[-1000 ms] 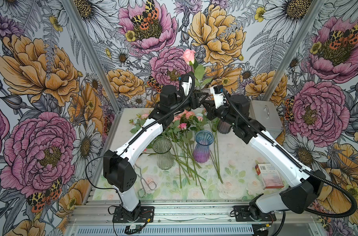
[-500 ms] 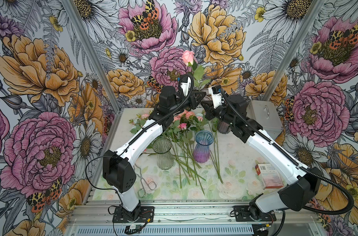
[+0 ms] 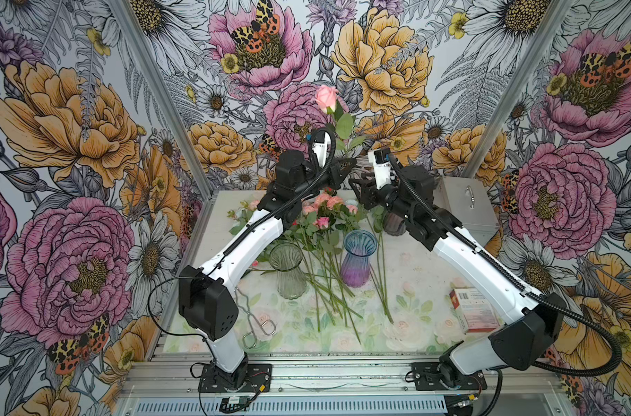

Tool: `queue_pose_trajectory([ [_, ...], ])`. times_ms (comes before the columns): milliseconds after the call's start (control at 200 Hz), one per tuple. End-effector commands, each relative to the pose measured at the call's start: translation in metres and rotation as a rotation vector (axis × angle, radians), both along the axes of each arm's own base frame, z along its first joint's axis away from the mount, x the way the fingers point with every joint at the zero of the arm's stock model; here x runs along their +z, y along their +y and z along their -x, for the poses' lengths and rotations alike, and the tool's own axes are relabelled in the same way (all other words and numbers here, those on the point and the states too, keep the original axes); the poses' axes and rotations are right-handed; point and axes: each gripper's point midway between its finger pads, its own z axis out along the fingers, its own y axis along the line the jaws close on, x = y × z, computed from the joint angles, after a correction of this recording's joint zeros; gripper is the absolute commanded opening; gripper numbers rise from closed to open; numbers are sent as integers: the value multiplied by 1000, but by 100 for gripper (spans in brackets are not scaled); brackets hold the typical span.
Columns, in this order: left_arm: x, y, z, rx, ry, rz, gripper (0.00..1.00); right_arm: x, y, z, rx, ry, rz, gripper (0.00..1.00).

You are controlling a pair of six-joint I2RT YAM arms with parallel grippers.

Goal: Place the pink flowers into the vase
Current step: Pick up the flower at the center of the board, then place the flower in the vase.

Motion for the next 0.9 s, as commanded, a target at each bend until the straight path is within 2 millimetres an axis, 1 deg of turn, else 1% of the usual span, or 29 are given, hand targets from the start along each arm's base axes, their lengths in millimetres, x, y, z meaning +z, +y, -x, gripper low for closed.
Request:
queue_pose_trajectory([
  [0, 33, 19, 1, 68, -69, -7, 0, 12, -7, 6, -25, -32, -9, 71],
  [95, 44, 28, -6, 97, -83, -38, 0, 8, -15, 9, -47, -29, -1, 84],
  [185, 58, 39, -11, 136, -102, -65, 0, 7, -25, 12, -66, -29, -3, 94],
  [245, 71, 48, -12, 164, -121, -72, 0, 5, -34, 12, -85, -23, -6, 99],
  [290, 79, 55, -13, 182, -130, -77, 0, 4, -40, 12, -96, -17, -11, 99],
  [435, 103, 86, -11, 249, -161, -92, 0, -2, -58, 12, -127, -1, -23, 99],
  [585, 123, 116, 6, 321, -210, -134, 0, -10, -73, 7, -165, 20, -24, 99],
  [685, 127, 135, 21, 345, -200, -159, 0, -20, -80, 1, -189, 47, -25, 99],
  [820, 116, 148, 45, 364, -194, -217, 0, -39, -82, -5, -202, 91, -13, 99],
  [895, 116, 157, 59, 391, -195, -251, 0, -50, -82, -8, -205, 116, -6, 99],
])
